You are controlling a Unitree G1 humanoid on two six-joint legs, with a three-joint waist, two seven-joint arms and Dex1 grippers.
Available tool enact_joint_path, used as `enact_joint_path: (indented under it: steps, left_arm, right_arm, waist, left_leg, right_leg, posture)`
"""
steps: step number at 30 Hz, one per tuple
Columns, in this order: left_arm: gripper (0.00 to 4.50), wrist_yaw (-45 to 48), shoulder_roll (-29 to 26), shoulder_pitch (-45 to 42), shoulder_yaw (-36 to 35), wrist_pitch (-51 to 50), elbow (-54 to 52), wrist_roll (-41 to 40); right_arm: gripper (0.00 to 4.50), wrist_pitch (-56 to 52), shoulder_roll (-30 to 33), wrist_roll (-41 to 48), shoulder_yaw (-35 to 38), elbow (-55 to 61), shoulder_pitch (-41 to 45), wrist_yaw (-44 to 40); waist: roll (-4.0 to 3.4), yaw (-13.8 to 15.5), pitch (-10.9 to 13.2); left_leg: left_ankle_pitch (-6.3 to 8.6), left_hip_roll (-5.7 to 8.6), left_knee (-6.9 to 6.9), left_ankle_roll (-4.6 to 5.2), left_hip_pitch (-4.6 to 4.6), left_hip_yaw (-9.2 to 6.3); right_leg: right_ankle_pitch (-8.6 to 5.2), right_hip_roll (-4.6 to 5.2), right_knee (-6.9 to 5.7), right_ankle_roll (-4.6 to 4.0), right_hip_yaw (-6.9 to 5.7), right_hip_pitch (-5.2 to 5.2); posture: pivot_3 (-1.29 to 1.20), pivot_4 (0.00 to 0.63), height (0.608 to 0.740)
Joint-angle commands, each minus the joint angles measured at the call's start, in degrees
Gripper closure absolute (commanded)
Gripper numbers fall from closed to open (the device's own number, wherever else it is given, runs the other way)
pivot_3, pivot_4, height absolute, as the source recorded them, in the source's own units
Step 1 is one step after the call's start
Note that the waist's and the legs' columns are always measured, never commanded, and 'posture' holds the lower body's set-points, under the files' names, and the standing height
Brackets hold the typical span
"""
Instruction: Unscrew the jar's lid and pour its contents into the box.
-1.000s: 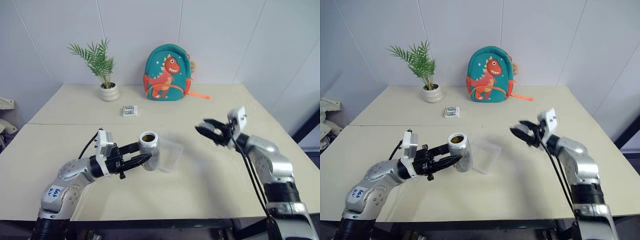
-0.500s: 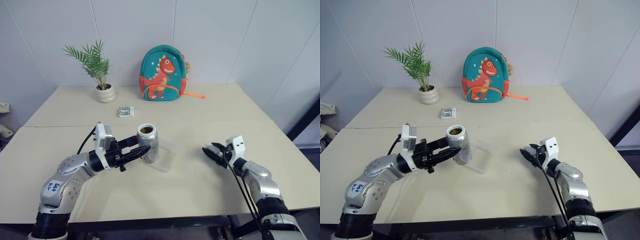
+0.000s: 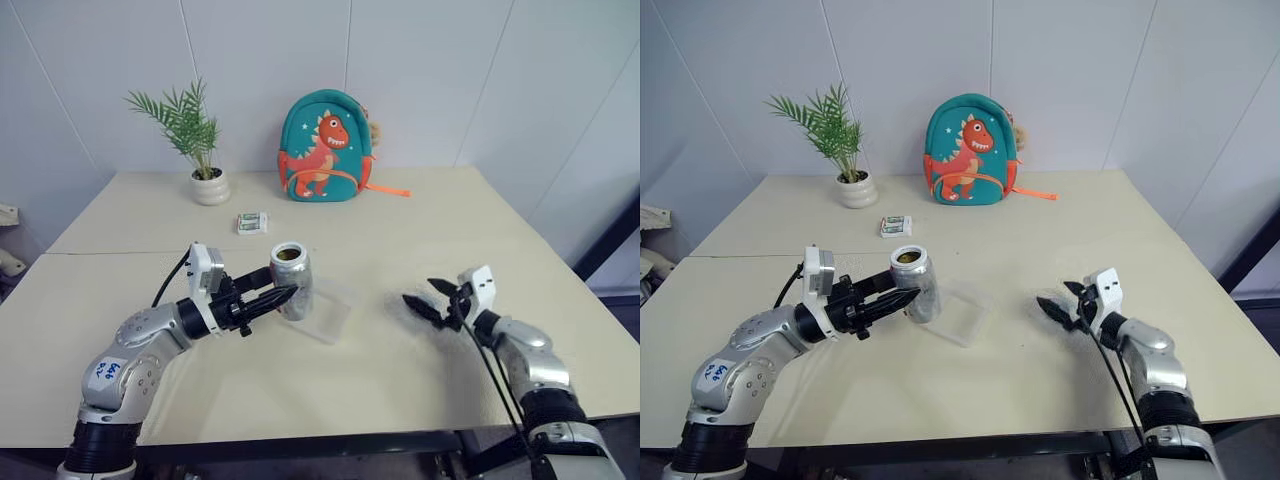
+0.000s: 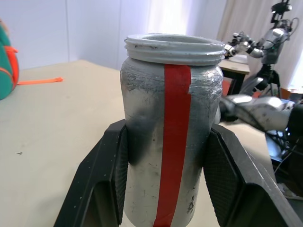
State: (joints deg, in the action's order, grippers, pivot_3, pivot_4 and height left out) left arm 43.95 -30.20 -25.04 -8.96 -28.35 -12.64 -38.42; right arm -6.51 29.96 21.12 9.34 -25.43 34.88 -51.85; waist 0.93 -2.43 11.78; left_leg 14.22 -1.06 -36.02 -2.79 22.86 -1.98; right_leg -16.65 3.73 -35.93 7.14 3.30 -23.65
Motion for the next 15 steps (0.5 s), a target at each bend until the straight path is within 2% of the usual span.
enact_joint_path:
  steps: [1, 8, 11, 15]
  left_arm:
    - [2.62, -2.5, -1.7, -2.2, -2.3, -1.7, -1.5, -0.3]
    - [2.62, -8.9, -7.3, -6.1, -1.6, -6.7, -1.5, 4.8]
    - [2.62, -11.4, -9.3, -9.5, 0.3, -7.0, 0.3, 9.7]
    - [2.62, -9.5, -7.9, -13.9, -0.2, -2.9, 4.0, 10.5]
  right_arm:
    - [0.01, -6.6, 3.9, 5.1, 0.3, 16.1, -1.9, -3.8]
    - [0.01, -16.1, 15.2, 12.3, 3.5, 36.9, -6.3, -9.2]
    - [0.01, -17.7, 19.2, 13.8, 6.0, 39.1, -7.9, -10.1]
    - [0.01, -19.2, 20.7, 14.5, 8.1, 40.3, -9.6, -8.6]
  waist:
    - [0.00, 0.2, 0.0]
    - [0.02, 0.9, 0.0]
    - [0.06, 1.0, 0.0]
    - [0.07, 1.0, 0.0]
  left_leg:
    - [0.01, -0.01, 0.01, -0.01, -0.01, -0.01]
    - [0.03, -0.02, -0.02, -0.01, 0.04, -0.01]
    - [0.03, -0.02, -0.05, -0.01, 0.05, -0.02]
    - [0.03, 0.01, -0.05, 0.00, 0.07, -0.01]
  right_leg:
    - [0.00, -0.02, 0.01, 0.00, -0.01, 0.01]
    - [-0.01, -0.03, 0.09, 0.00, -0.02, 0.01]
    - [0.00, -0.03, 0.12, 0.00, -0.04, 0.03]
    - [0.01, -0.02, 0.19, 0.01, -0.03, 0.05]
  posture:
    - [0.00, 0.150, 0.740]
    - [0.00, 0.150, 0.740]
    - [0.00, 0.150, 0.740]
    - [0.00, 0.150, 0.740]
